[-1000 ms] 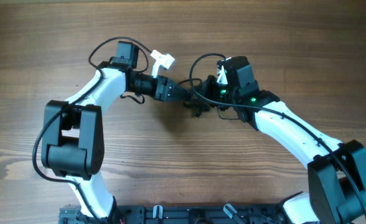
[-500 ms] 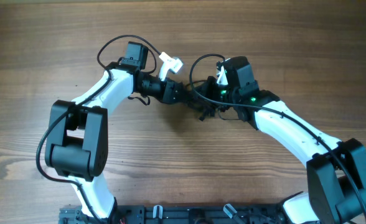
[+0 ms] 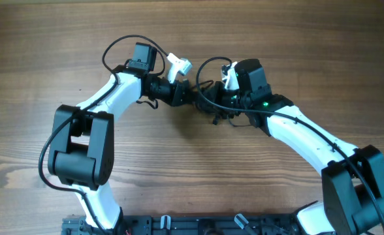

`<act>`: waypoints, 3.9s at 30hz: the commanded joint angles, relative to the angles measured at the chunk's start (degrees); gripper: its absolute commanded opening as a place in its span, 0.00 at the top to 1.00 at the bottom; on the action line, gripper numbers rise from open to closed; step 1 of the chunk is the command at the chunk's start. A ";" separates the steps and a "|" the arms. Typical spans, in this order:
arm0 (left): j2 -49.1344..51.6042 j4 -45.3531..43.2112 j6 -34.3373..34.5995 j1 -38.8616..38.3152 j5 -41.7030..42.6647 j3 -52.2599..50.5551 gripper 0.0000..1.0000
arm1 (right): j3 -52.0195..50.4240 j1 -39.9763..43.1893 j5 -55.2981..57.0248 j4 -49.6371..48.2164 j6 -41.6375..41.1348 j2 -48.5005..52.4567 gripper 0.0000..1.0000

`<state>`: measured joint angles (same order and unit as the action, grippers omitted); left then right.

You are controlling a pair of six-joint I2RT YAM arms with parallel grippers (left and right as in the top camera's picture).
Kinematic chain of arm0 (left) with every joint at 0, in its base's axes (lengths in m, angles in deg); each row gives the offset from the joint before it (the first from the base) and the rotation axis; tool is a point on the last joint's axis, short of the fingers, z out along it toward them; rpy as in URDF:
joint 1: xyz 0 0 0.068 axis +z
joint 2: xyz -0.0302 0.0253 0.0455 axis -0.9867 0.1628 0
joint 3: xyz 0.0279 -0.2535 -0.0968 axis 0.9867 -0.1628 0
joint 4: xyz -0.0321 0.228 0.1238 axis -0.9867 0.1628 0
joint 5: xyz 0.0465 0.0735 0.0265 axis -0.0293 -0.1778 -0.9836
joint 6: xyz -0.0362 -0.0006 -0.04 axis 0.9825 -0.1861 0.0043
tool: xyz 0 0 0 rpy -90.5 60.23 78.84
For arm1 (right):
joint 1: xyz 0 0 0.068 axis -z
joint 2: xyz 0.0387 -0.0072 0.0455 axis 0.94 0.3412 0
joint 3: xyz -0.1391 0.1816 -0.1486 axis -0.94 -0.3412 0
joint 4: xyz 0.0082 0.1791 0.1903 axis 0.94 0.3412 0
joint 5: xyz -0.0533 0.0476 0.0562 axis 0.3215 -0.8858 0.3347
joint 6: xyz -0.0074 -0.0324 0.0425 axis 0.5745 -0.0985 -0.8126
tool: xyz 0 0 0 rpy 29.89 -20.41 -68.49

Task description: Untangle cables

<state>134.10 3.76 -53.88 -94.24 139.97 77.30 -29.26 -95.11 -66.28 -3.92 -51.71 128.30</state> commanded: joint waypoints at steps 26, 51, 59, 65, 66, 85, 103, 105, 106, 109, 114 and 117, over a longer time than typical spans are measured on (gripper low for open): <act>0.66 1.09 -0.87 -0.07 2.23 -0.17 0.95 | 0.15 -0.26 13.57 -0.11 -3.37 0.26 0.80; 0.66 1.73 -4.07 -3.39 5.66 -0.17 0.88 | 0.15 -0.26 12.85 1.49 -5.27 0.28 0.70; 0.66 1.77 -4.07 -3.39 5.62 -0.17 0.88 | 0.15 -0.26 13.55 3.58 -2.40 0.28 0.71; 0.66 2.25 -4.07 -3.39 -0.46 -0.17 0.86 | 0.15 -0.55 10.29 4.92 3.72 0.28 0.71; 0.66 2.38 -4.07 -3.39 -1.62 -0.17 0.86 | 0.15 -0.59 10.47 4.85 4.55 0.28 0.71; 0.66 2.56 -4.11 -3.39 -2.14 -0.17 0.86 | 0.15 -0.59 7.37 -3.06 6.93 -0.70 0.67; 0.66 2.58 -4.13 -3.39 -1.92 -0.17 0.87 | 0.15 -0.96 14.69 0.39 6.88 4.76 0.66; 0.66 2.58 -4.13 -3.39 -1.92 -0.17 0.87 | 0.15 -0.96 14.71 0.85 6.86 4.79 0.66; 0.66 2.58 -4.13 -3.39 -1.92 -0.17 0.87 | 0.15 -1.14 14.86 0.98 6.75 4.98 0.66; 0.66 2.58 -4.13 -3.39 -1.92 -0.17 0.87 | 0.15 -1.62 16.59 1.20 6.69 5.99 0.67; 0.66 2.58 -4.13 -3.39 -1.92 -0.17 0.87 | 0.15 -1.75 17.03 0.74 3.74 9.33 0.67; 0.66 2.58 -4.13 -3.39 -1.92 -0.17 0.87 | 0.15 -1.77 17.00 -0.35 3.74 10.64 0.68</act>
<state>134.12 6.53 -56.99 -97.19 136.65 77.28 -27.64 -96.75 -53.12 -5.58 -47.05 134.45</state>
